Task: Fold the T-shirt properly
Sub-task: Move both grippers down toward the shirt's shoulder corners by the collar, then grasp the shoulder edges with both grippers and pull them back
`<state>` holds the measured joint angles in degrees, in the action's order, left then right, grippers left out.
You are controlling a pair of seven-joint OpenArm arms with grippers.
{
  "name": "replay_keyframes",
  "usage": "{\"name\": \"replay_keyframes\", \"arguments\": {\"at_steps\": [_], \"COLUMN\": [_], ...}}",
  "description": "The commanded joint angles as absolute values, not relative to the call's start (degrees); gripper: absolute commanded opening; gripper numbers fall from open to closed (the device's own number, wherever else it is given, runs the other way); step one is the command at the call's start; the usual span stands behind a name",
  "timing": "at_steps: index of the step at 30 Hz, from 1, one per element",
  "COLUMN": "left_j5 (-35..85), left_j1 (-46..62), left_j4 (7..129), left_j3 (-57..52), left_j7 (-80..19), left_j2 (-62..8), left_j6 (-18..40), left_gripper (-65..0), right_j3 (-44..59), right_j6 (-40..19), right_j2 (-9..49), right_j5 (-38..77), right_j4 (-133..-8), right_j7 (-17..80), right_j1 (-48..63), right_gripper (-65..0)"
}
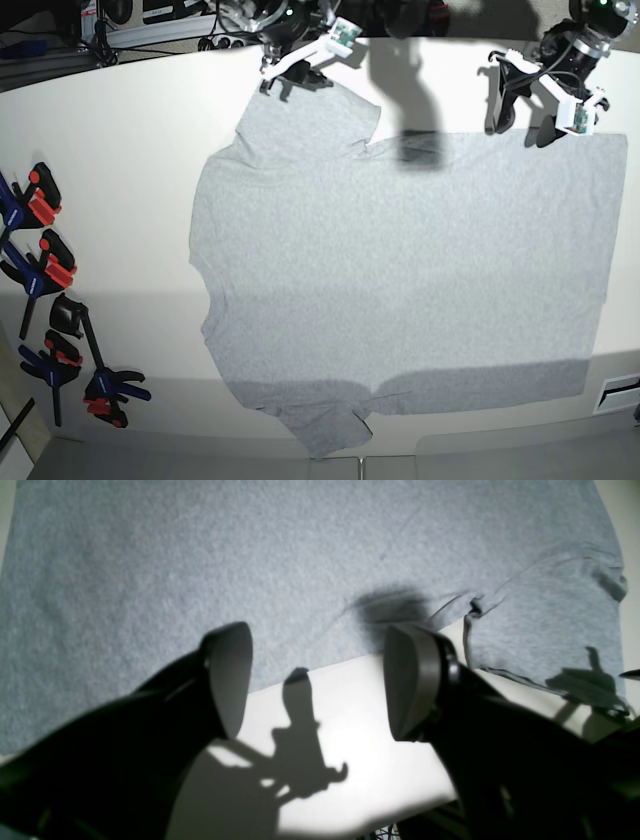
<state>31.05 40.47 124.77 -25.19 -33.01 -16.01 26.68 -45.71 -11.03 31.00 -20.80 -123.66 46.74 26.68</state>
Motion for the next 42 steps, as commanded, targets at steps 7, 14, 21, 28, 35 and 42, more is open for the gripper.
{"name": "replay_keyframes", "arguments": {"at_steps": [7, 14, 21, 28, 35, 42], "left_j5": [31.53, 31.53, 31.55, 31.55, 31.55, 31.55], "left_j1": [40.8, 40.8, 40.8, 40.8, 40.77, 40.77], "left_j4": [125.71, 125.71, 125.71, 125.71, 125.71, 125.71], "left_j3": [-25.45, -25.45, -25.45, -25.45, -25.45, -25.45], "left_j7": [-31.66, -31.66, -31.66, -31.66, -31.64, -31.64], "left_j2": [-16.38, -16.38, -16.38, -16.38, -16.38, -16.38], "left_j6": [26.83, 26.83, 26.83, 26.83, 26.83, 26.83], "left_gripper": [-26.9, -26.9, -26.9, -26.9, -26.9, -26.9], "right_j3": [-45.67, -38.65, -34.46, -34.46, -34.46, -34.48], "right_j6": [-10.63, -10.63, -15.18, -13.26, -9.87, -9.82], "right_j2": [31.46, 31.44, 31.42, 31.44, 34.5, 35.88], "right_j5": [-20.67, -19.73, -13.45, -19.4, -23.38, -23.42], "right_j4": [-126.41, -125.25, -118.8, -112.01, -111.98, -111.98], "right_j7": [48.34, 48.49, 47.07, 47.18, 47.88, 45.45], "right_j1": [26.87, 26.85, 26.83, 26.85, 26.85, 26.85], "right_gripper": [-30.6, -30.6, -30.6, -30.6, -30.7, -56.4]}}
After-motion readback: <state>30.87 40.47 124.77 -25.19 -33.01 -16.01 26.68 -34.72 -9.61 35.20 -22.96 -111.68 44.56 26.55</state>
